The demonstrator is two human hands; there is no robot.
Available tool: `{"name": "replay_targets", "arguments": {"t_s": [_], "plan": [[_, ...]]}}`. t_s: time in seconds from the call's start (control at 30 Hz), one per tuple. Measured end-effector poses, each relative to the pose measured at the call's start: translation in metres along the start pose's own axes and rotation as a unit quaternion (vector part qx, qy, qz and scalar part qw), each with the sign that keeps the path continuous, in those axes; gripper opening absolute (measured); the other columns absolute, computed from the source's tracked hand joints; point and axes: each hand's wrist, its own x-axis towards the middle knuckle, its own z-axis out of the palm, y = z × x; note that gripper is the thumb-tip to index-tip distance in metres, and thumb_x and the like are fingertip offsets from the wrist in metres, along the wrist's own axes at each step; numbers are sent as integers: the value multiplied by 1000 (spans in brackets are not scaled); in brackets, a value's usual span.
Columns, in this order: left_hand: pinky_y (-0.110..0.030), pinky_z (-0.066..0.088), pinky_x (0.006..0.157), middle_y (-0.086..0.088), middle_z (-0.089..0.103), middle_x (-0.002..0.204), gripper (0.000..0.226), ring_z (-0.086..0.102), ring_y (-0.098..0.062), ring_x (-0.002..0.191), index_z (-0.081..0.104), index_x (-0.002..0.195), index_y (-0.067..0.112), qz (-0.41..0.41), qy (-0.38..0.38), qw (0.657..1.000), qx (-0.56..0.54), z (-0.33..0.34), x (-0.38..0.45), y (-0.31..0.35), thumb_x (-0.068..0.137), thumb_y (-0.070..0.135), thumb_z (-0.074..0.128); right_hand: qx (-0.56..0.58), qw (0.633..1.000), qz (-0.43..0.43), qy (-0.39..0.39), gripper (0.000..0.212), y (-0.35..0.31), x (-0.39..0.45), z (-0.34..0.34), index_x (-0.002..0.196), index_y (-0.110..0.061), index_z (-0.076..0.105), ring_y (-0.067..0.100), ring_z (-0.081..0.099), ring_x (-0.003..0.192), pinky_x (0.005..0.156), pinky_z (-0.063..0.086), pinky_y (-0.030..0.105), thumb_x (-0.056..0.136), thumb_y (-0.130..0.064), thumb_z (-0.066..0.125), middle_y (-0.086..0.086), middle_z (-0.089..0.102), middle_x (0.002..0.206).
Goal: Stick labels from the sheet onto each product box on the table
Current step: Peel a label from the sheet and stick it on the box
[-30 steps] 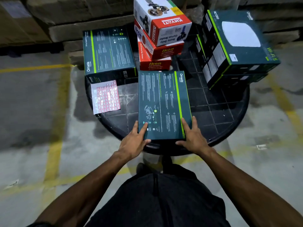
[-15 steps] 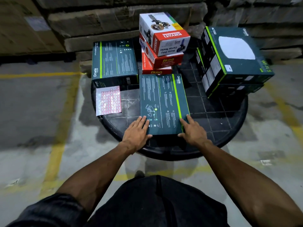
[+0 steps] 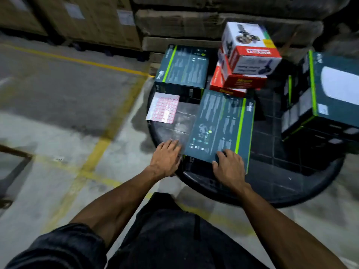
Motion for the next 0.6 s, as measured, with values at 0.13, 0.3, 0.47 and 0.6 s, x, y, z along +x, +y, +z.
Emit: {"name": "replay_targets", "arguments": {"t_s": [0.13,0.3,0.47,0.6], "plan": [[-38,21,114,-7,29,155,55,26,-25,142,31,147,14,-44,9,999,-12,-8,3,-23,98,36,39,38,998,-42,7,30,-29,23,-7,113,-12,64,34,53,109,94,39,40,92,-30,54,12,60,115],[-38,26,113,-6,37,151,51,30,-25,140,37,143,15,-79,5,996,-29,-8,35,-70,97,36,39,78,994,-75,5,32,-70,68,-9,120,-10,64,32,52,110,95,41,40,94,-26,53,12,60,118],[-39,29,110,-8,40,148,47,35,-25,135,41,140,15,-73,6,996,-55,-9,92,-129,98,37,39,78,995,-66,-9,35,-121,131,-10,125,-10,60,33,51,114,97,40,40,97,-27,50,13,58,125],[-39,27,112,-8,36,152,46,31,-26,138,40,143,19,-53,5,995,-80,-8,143,-168,100,36,36,114,993,-29,-30,35,-155,183,-10,125,-6,60,36,52,116,98,43,42,96,-25,50,19,59,125]]}}
